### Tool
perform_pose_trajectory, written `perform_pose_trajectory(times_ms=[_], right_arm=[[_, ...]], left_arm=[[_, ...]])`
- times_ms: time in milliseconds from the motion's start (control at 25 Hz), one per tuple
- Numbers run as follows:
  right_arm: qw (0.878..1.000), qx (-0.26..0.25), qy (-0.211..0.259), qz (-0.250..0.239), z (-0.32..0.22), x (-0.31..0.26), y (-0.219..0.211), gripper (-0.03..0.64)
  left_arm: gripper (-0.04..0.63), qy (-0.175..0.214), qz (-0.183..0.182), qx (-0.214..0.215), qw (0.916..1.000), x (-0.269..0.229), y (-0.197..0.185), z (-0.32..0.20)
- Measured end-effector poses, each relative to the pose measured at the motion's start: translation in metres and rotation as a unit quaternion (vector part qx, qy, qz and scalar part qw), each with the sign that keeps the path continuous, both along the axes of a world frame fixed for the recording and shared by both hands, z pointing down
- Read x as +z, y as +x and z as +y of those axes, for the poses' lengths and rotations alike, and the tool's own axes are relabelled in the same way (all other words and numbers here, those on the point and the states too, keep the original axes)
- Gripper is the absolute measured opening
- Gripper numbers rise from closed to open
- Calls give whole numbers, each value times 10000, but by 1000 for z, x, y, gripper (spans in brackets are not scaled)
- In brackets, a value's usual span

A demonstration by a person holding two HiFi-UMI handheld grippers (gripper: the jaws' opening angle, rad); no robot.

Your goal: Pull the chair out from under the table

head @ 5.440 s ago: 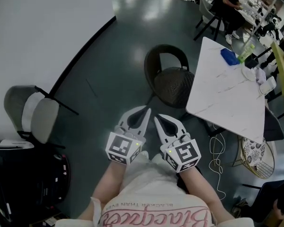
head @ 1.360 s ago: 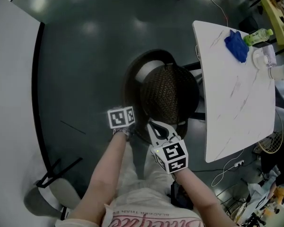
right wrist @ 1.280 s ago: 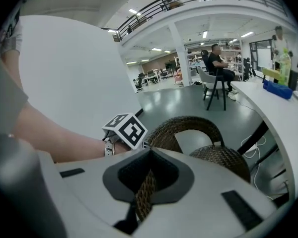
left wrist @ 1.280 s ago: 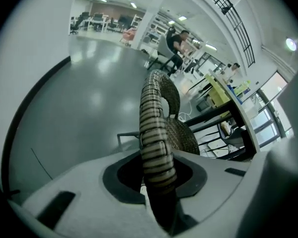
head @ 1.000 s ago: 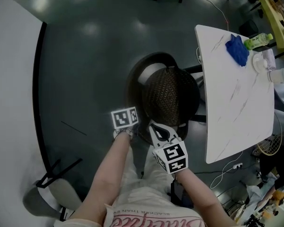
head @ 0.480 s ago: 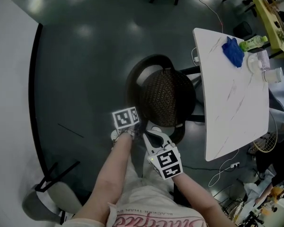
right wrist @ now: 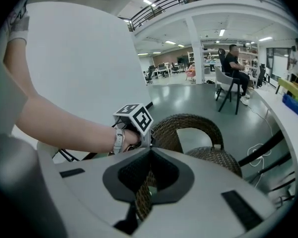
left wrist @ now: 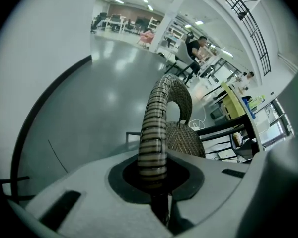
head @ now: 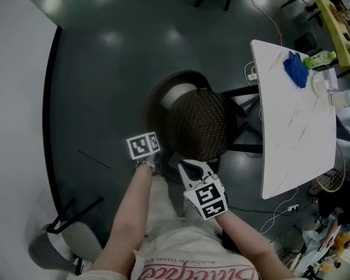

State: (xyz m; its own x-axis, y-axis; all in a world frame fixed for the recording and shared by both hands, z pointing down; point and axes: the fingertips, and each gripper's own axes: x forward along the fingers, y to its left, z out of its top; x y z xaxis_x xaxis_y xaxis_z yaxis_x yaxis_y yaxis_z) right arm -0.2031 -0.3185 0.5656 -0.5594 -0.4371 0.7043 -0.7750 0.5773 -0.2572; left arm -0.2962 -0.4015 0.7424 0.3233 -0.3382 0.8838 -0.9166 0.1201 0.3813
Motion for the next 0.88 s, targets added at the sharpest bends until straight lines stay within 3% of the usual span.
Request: perform_pose_trajectory(times_ms=[440, 880], right_arm=[[9984, -519, 77, -217, 3, -6, -66, 3], [9983, -560, 104, -129, 13, -3, -77, 3]], left_arm=[[31, 55, -303, -103, 9995, -3, -100, 8], [31, 136, -486, 158, 9986, -4, -172, 10]])
